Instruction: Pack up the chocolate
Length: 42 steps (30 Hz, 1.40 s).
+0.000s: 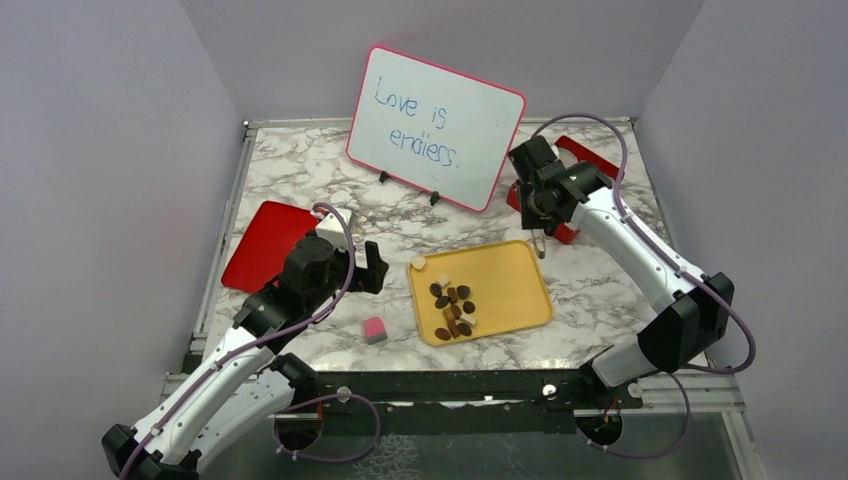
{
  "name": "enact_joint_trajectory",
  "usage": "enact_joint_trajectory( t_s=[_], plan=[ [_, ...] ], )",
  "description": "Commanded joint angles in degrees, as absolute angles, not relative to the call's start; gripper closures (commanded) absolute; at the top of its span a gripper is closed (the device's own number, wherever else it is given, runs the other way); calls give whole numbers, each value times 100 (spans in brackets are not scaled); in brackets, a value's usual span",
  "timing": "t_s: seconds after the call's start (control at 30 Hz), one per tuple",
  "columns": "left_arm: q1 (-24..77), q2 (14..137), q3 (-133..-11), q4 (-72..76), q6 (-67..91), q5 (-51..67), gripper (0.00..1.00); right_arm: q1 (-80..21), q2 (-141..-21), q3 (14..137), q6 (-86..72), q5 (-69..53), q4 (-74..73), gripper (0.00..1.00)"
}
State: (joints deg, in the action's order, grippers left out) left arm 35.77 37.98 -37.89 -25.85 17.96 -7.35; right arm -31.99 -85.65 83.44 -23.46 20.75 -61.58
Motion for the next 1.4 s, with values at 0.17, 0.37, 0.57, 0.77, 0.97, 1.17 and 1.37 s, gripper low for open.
enact_joint_trajectory(
  t_s=[0.17, 0.37, 0.57, 0.77, 0.97, 1.17, 1.37],
  plan=[
    [3595, 3946, -3814, -2470, 1784, -608, 1, -1938, -8935, 8556, -1846, 2142, -5299, 76],
    [3595, 4013, -3811, -2470, 1788, -589, 1, -1250, -9296, 8547, -1730, 1768, -4944, 76],
    [3595, 4024, -3816, -2471, 1789, -631, 1, -893, -9846, 8631, -1670, 1428, -4755, 76],
    [3595, 4009, -3809, -2470, 1787, -659, 1, -711, -10213, 8648, -1629, 1268, -4619, 76],
    [3595, 4023, -3806, -2470, 1780, -668, 1, -614, -10340, 8627, -1540, 1201, -4517, 76],
    [3595, 4014, -3806, -2470, 1778, -667, 1, -580, -10425, 8640, -1472, 1165, -4463, 76],
    [3595, 3998, -3807, -2470, 1781, -676, 1, -537, -10593, 8761, -1424, 1239, -4488, 74]
  ],
)
